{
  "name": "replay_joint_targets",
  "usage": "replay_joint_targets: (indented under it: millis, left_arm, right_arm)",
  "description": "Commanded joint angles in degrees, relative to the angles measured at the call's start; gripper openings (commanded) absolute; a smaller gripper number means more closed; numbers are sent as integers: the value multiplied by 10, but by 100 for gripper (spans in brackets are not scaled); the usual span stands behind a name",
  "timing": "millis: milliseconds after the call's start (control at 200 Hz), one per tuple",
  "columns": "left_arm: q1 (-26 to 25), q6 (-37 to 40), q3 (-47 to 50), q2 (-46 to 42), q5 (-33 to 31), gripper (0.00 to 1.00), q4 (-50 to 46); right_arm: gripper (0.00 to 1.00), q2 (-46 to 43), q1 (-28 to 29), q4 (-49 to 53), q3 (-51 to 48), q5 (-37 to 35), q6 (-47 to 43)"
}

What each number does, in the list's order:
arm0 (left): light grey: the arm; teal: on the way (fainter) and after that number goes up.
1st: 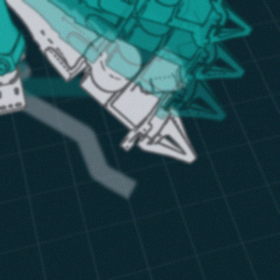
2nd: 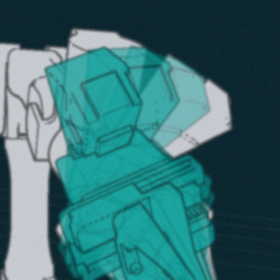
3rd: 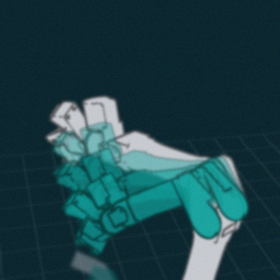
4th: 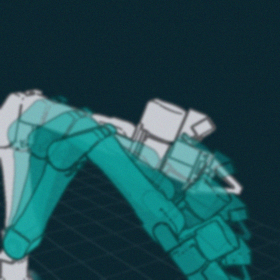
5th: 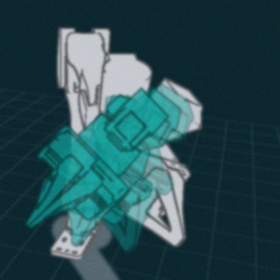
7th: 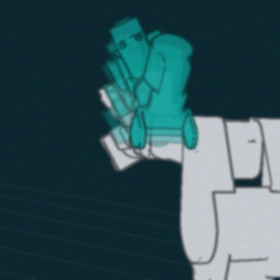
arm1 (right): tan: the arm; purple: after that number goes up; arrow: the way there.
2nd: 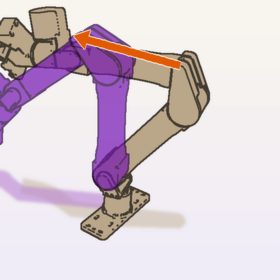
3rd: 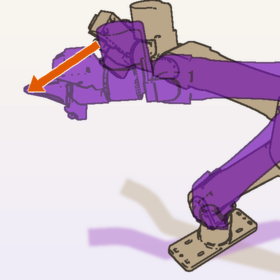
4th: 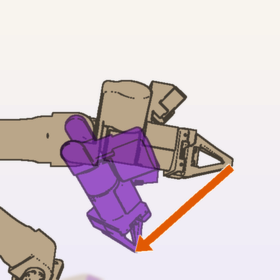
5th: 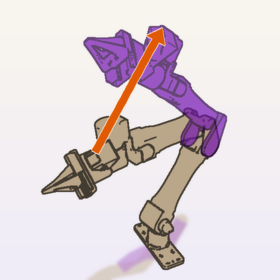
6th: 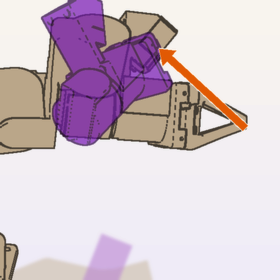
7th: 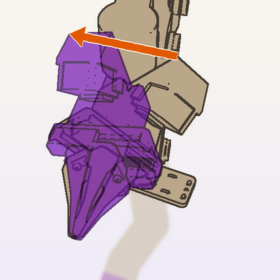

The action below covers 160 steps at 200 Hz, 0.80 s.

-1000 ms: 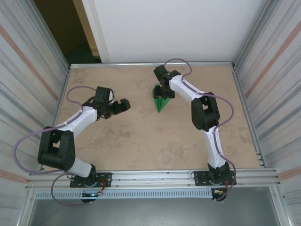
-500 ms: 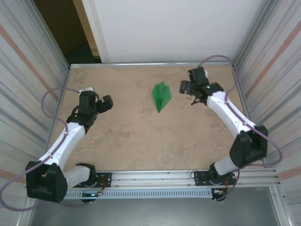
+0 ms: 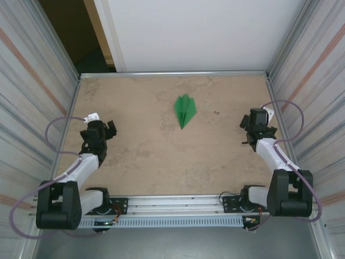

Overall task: Fold a paper plane with a square sheet of paper (pick it up from the middle)
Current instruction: Reset both arms

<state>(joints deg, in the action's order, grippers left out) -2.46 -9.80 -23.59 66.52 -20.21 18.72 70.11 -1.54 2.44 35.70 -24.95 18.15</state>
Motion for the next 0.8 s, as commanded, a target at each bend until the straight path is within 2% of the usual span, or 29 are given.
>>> replay_joint_targets:
  millis: [0,150,246,416,556,631,687,797]
  left_arm:
    - [5,73,25,34,67,99,147]
    - [16,111,50,74,167,99,248]
    - [53,97,63,96,238,99,291]
    - [70,94,62,149,289,99,334]
    - [68,98,63,183,294,99,365]
    - [60,99,55,199,274,99,372]
    - [54,106,38,193,271,99,330]
    - [17,132,-2,202,216,99,262]
  right_arm:
    - [99,19,-5,-130,-25,45,-48]
    - [99,47,-8,-277,-83,130,-89]
    - [99,71,-17,-336,-99,181,-99]
    - [99,125,-17,-403,-104,227,-111]
    - [99,169,-18,-452,-112,247,-117]
    - [99,172,-17,-466,-119,251,-120]
    - [99,179,-16,-483,-126,255,-125]
    - [99,183,-9,-484,-124,247,-129]
